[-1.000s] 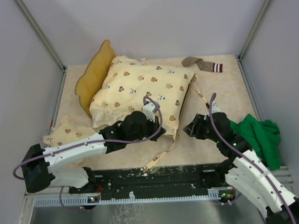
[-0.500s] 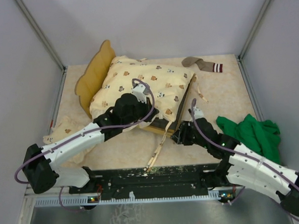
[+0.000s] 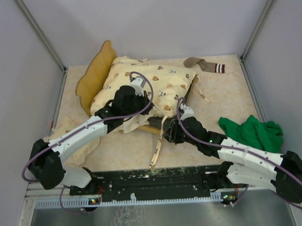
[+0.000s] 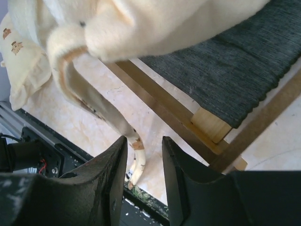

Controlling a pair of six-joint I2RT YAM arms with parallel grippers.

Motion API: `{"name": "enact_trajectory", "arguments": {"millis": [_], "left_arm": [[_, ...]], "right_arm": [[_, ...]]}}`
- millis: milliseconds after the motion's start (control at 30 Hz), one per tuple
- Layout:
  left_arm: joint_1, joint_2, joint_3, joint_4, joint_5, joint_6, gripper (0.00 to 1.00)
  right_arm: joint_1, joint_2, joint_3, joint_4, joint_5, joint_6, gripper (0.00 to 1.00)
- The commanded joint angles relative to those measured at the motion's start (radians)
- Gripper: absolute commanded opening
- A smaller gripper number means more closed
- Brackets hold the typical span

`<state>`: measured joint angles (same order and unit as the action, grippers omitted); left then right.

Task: Set up the pet bed

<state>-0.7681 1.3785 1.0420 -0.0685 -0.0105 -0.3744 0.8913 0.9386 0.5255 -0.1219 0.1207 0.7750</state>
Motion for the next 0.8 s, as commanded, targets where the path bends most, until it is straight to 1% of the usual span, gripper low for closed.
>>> {"name": "enact_trajectory", "arguments": {"millis": [0,100,233,367,467,600,767], "left_arm": [[0.044,0.026,0.039,0.001,0.011,0.035,0.00],[0.062,0.034,0.041,0.005,0.010,0.037,0.00],[0.075,0.042,0.039,0.008,0.011,0.042,0.00],[0.083,0.049,0.031,0.011,0.007,0.045,0.00],[0.088,0.047,0.027,0.015,0.006,0.043,0.00],[0.092,0.048,0.023,0.020,0.007,0.045,0.00],[0.099,0.069,0.024,0.021,-0.004,0.059,0.00]], "right_arm": [[0.015,0.045,0.049,0.138,-0.017,-0.022,0.36],[0.018,0.072,0.034,0.196,-0.044,-0.013,0.36],[0.021,0.104,0.027,0.222,-0.054,-0.017,0.36],[0.021,0.131,0.025,0.244,-0.068,-0.023,0.31],[0.022,0.135,0.039,0.218,-0.045,-0.037,0.27],[0.021,0.137,0.060,0.197,-0.013,-0.105,0.34],[0.021,0.147,0.079,0.195,0.036,-0.193,0.33]]}}
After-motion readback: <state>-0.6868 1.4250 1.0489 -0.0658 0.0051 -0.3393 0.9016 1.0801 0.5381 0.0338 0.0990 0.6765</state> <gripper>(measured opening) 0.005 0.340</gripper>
